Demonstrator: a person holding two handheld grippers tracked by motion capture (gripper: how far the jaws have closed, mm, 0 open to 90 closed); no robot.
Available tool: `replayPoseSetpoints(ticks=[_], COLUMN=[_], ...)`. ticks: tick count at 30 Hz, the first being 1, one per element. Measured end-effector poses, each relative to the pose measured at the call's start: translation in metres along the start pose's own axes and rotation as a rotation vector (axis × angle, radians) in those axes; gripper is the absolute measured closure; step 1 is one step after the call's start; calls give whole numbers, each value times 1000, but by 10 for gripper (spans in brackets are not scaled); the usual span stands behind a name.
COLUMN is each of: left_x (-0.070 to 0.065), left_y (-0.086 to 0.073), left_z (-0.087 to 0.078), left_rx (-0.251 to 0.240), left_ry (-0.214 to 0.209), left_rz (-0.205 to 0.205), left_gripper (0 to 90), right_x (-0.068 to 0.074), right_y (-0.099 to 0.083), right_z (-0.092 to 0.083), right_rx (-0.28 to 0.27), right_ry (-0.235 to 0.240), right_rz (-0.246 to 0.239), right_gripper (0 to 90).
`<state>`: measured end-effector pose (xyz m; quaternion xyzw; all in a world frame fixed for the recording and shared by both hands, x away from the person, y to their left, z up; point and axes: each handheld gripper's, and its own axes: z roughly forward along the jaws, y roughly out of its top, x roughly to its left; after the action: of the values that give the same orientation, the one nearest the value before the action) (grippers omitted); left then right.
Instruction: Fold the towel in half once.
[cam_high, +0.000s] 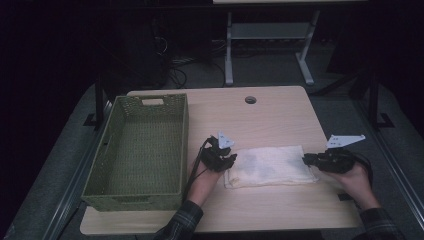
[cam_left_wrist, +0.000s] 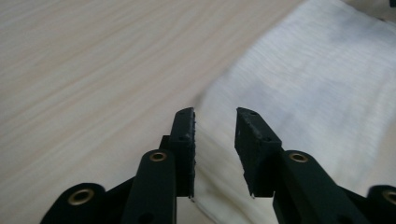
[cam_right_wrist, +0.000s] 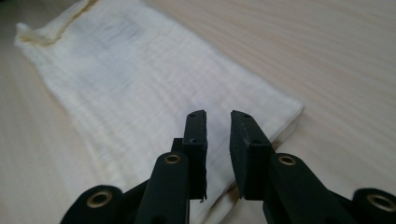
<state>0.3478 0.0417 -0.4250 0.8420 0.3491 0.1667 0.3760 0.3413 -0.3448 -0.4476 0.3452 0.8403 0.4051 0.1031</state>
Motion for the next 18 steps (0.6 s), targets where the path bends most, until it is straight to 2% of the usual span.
replayPoseSetpoints(ticks=[3, 6, 12, 15, 16, 18], left_x=[9, 15, 20, 22, 23, 25], left_y=[8, 13, 10, 9, 8, 6], left_z=[14, 28, 44, 46, 47, 49], left_rx=[7, 34, 81, 88, 92, 109], left_ry=[7, 16, -9, -24, -33, -42], left_rz=[-13, -18, -43, -56, -68, -82], left_gripper=[655, 651, 666, 742, 742, 854], right_x=[-9, -20, -36, -39, -41, -41], right_y=[8, 15, 20, 19, 19, 16], right_z=[8, 16, 29, 31, 33, 36], right_rx=[-10, -10, -13, -5, -5, 9], right_ry=[-24, -47, -60, -63, -61, -69], right_rz=[5, 11, 53, 68, 69, 65], right_gripper=[755, 755, 744, 740, 737, 734])
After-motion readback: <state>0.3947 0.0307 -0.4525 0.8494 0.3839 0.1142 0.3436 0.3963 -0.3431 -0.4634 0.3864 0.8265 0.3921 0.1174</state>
